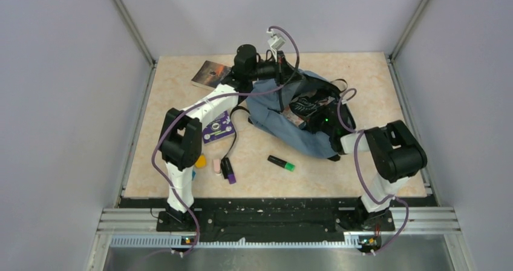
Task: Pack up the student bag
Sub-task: Place the book in the student bag.
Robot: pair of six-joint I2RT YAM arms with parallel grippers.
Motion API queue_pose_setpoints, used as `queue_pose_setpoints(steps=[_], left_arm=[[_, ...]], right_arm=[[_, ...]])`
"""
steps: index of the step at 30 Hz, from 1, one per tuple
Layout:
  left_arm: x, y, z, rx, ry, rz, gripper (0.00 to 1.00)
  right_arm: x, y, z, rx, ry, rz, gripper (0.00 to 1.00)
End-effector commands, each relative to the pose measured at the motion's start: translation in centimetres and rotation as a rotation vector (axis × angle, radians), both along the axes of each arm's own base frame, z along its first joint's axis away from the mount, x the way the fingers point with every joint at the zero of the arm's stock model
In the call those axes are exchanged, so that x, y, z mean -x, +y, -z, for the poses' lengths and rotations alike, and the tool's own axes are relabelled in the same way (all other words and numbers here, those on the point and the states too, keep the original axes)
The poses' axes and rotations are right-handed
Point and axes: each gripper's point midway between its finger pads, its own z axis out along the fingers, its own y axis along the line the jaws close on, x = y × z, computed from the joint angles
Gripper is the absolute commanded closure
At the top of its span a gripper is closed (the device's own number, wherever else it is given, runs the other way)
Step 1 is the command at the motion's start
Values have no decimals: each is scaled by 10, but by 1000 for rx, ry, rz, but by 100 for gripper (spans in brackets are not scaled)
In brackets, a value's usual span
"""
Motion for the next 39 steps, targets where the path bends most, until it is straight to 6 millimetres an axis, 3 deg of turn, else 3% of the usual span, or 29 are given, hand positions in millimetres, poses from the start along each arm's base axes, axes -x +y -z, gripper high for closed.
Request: queue_pose_setpoints(steps=[1,13,18,20,23,25,28,32,39], left_arm=[[0,4,-49,87,-137,7,100],[12,6,-56,119,-119,37,100],[8,3,-53,128,-102,45,100],[6,2,-51,128,-97,43,100],[0,3,-49,128,-88,24,100],[-8,6,-46,127,-75,-7,100],[-18,11,-44,133,-52,-53,100],[-25,15,-43,136,-45,-83,100],[-39,20,-26,66,-35,-166,100]], right_arm=[[-4,9,-57,36,-234,-60,100],[-85,19,-76,125,-429,11,100],[-107,32,-70,121,-478,2,100],[-112,34,-56,156,-443,-8,94],[-112,27,-43,240,-406,-6,75],[-107,17,-40,288,-390,19,55],[-98,6,-43,344,-395,37,40],[-88,0,-48,405,-407,30,33],[-69,-36,-44,573,-366,105,17]])
